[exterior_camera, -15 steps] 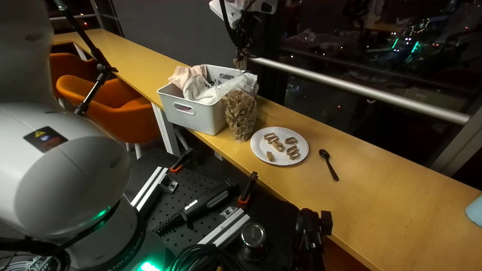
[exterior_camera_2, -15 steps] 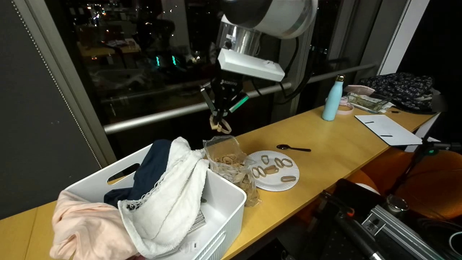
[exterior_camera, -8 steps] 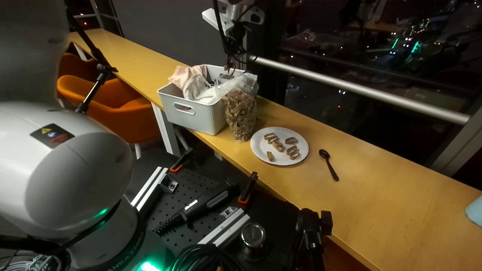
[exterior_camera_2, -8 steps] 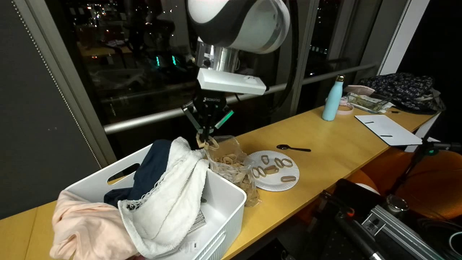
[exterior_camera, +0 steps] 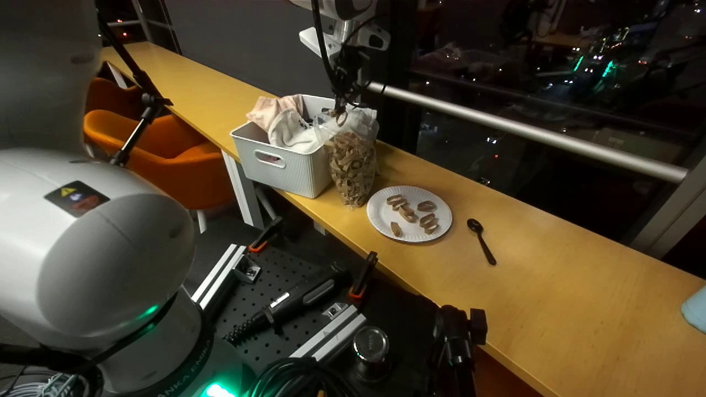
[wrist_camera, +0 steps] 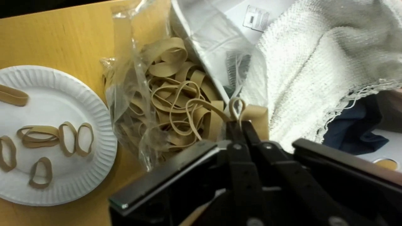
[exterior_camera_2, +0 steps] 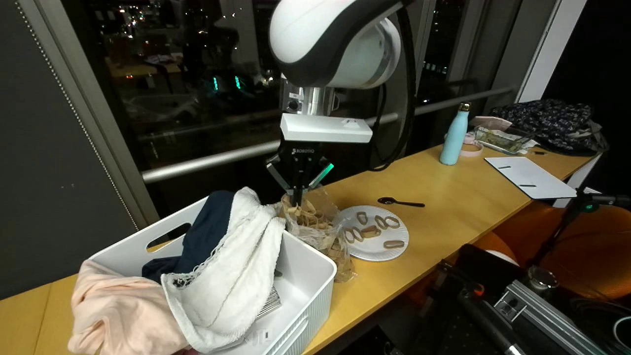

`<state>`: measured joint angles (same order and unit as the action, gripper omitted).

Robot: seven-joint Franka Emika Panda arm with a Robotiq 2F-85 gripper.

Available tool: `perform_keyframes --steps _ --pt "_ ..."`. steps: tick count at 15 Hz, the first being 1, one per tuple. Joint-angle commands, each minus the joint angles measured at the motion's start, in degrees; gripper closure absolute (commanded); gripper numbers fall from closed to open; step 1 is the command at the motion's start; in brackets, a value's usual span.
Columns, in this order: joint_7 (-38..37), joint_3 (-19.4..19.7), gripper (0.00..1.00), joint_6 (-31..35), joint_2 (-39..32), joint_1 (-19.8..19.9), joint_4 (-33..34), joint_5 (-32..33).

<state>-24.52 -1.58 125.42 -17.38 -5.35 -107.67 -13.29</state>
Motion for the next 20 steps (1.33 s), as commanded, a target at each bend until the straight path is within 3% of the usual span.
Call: perform_keyframes --steps 1,7,8,10,15,18,20 --pt "-2.0 0.8 0.99 1.2 3.3 0.0 -3.4 0.8" --pt "-2.8 1.2 0.99 1.8 7.5 0.7 -8.0 0.4" --pt "-2.6 1.2 0.71 1.5 7.3 0.9 -7.9 0.3" --pt "-2.4 1.2 0.65 1.4 7.3 1.3 -7.9 0.0" --pt "-1.1 1.6 0.27 1.9 7.9 2.8 -8.1 -0.9" --pt "0.7 2.6 0.05 4.2 12.2 5.1 -13.0 -3.1" --pt "2.6 3.9 0.00 5.8 14.0 7.3 -16.7 -5.2"
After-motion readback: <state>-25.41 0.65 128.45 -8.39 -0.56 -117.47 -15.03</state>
